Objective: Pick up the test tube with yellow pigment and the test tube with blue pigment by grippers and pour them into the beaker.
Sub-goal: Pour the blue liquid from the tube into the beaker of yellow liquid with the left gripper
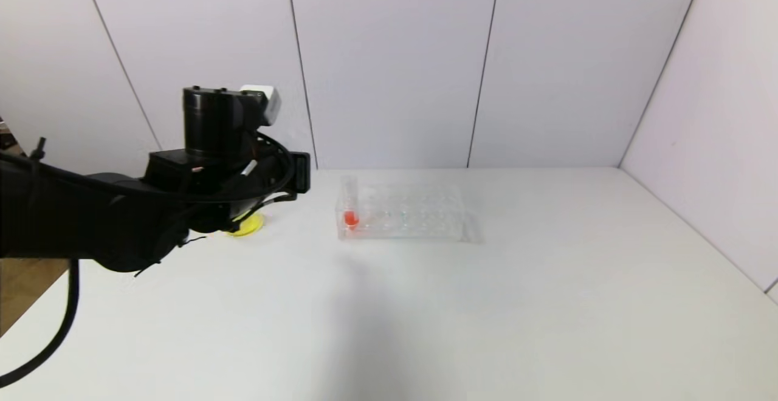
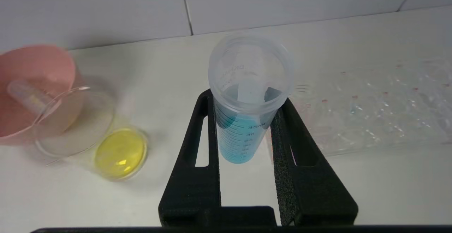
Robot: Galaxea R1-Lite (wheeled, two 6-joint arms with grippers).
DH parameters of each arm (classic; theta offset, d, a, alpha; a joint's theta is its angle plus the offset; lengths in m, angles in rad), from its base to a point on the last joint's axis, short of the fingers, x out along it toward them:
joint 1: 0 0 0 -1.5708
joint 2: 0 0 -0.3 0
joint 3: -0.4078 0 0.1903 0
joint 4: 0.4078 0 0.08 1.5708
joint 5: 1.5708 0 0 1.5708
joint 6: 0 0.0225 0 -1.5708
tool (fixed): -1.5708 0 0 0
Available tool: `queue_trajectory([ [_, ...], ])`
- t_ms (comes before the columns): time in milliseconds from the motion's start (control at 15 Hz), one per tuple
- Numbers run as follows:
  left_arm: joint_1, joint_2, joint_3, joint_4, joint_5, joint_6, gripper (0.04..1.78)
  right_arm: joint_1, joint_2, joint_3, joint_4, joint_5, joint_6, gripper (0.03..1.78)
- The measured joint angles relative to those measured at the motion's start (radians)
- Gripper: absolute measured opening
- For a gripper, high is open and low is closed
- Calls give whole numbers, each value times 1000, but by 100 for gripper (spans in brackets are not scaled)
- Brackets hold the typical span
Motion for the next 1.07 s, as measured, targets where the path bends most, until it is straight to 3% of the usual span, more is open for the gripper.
queue_trajectory([
  [467, 278, -126, 177, -6, -150, -3, 44, 0, 0, 0, 0, 0, 0, 171],
  [1067, 563, -213, 216, -3, -335, 9, 44, 0, 0, 0, 0, 0, 0, 171],
])
